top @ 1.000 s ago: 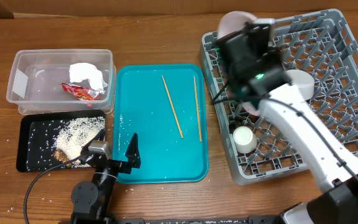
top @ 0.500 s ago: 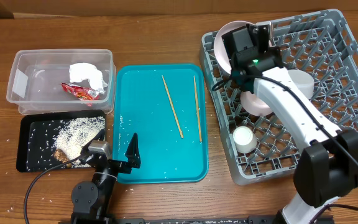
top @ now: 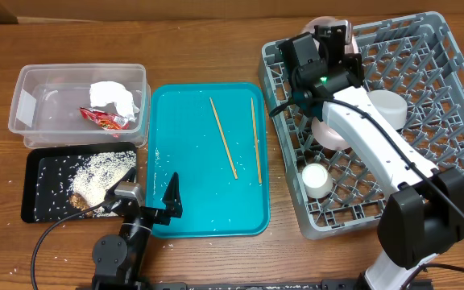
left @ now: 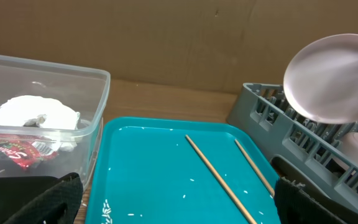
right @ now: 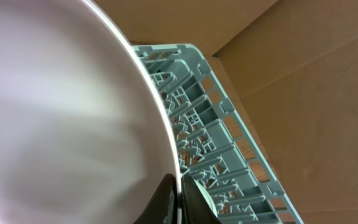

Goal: Sort waste into correct bins and load items into the dishwasher
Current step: 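Stand the white plate upright in the rack slots with the right gripper, then reach the right gripper to a wooden chopstick on the tray and grasp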

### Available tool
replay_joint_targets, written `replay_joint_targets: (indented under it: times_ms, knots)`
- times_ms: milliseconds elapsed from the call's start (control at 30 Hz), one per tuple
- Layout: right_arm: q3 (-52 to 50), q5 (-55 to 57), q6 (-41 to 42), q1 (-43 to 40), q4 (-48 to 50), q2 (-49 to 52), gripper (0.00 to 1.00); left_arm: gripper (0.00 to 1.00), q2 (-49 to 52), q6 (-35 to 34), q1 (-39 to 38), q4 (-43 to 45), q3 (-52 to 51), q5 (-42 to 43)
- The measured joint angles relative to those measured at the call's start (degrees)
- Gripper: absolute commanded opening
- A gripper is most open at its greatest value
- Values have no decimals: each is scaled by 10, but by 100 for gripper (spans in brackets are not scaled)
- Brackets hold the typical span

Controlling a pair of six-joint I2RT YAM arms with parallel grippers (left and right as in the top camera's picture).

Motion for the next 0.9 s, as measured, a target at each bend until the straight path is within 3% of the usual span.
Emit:
replay_joint_targets:
  times_ms: [267,467,600,700,900]
  knots:
    - [0,-23,1,0,-7,0,4,100,0,0,0,0,0,0]
    - [0,-69,-5,3,-33,1,42,100,0,0,0,0,0,0]
    - [1,-76,0,29,-66,0,42,100,0,0,0,0,0,0]
    - [9,-95,15,76,-95,-3,52,100,0,0,0,0,0,0]
    - [19,-314,24,174,-106,-61,48,100,0,0,0,0,0,0]
